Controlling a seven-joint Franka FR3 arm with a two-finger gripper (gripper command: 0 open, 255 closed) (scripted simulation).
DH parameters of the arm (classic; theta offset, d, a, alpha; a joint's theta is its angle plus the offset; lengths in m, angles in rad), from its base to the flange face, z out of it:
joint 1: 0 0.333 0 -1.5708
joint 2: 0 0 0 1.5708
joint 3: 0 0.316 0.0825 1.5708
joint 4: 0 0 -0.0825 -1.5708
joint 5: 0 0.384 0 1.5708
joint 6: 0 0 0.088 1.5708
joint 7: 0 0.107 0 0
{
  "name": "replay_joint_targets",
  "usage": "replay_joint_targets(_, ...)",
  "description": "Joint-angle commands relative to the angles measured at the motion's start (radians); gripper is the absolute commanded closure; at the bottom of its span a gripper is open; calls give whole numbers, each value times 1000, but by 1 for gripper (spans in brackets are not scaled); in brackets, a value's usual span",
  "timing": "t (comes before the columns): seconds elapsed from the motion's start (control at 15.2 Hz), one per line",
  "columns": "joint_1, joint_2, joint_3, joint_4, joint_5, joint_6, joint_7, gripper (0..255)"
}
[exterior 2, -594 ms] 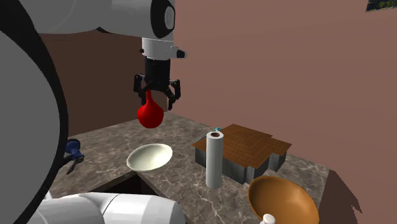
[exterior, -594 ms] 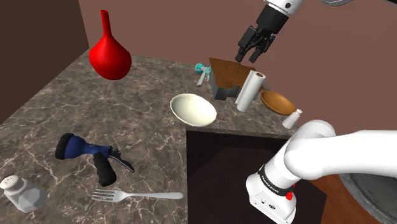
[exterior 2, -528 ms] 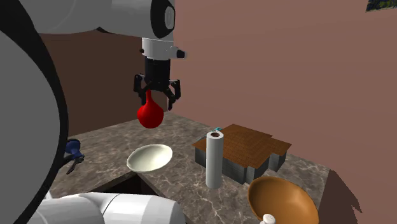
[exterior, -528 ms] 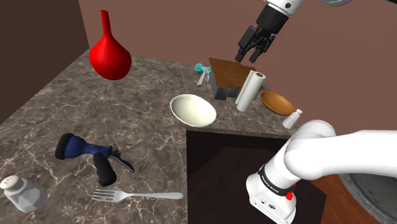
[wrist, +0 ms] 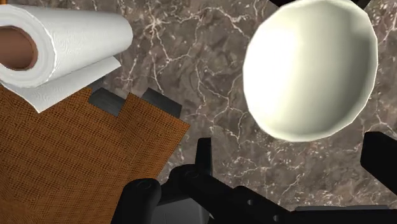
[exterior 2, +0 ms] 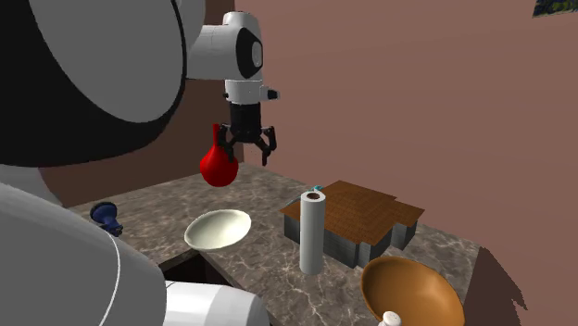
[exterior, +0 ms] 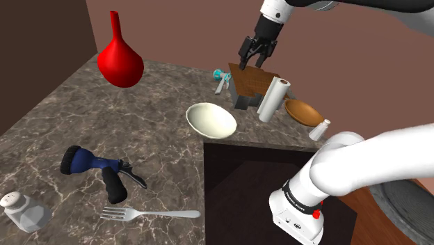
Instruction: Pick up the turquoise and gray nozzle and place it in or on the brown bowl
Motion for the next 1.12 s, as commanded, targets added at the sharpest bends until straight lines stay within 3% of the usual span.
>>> replay_joint_targets(0.0, -10, 78, 3, 26, -30, 39, -1, 0)
replay_joint_targets(0.53, -44, 384, 17, 186, -154, 134, 29, 0)
replay_joint_targets(1.06, -62, 696, 9, 424, -289, 156, 69, 0)
